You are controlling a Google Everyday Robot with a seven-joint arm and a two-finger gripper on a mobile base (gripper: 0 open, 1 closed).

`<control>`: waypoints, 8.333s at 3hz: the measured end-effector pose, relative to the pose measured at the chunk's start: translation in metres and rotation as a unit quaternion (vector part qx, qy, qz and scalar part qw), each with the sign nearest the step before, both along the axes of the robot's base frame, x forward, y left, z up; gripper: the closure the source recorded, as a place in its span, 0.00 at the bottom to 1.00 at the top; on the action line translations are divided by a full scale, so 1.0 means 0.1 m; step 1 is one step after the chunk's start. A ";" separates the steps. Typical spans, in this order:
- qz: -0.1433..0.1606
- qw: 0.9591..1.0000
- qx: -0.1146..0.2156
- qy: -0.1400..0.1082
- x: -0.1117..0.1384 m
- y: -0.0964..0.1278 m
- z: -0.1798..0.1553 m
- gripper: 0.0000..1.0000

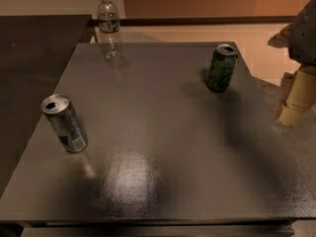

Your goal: Move green can near water bottle

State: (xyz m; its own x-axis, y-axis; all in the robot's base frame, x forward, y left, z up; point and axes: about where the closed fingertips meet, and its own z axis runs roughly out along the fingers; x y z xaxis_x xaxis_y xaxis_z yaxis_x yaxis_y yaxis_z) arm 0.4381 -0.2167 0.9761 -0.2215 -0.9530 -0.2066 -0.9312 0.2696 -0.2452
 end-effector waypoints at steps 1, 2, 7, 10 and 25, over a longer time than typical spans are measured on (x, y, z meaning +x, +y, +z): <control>-0.002 1.000 0.002 -0.002 0.01 0.01 0.00 0.00; -0.032 0.999 0.029 -0.011 0.15 0.00 -0.09 0.00; -0.179 0.964 0.186 -0.068 1.67 -0.09 -0.44 0.00; -0.172 0.958 0.229 -0.021 2.01 0.11 -0.72 0.18; -0.005 0.966 0.255 0.054 2.92 3.02 -0.79 0.13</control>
Offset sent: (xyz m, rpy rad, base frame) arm 0.0422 -0.0029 -0.0311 0.1628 -0.0329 -0.1776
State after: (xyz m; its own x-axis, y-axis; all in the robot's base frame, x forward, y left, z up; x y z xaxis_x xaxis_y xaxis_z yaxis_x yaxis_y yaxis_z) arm 0.7297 0.0855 0.8975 -0.2770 -0.7313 -0.6233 -0.9404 0.3396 0.0195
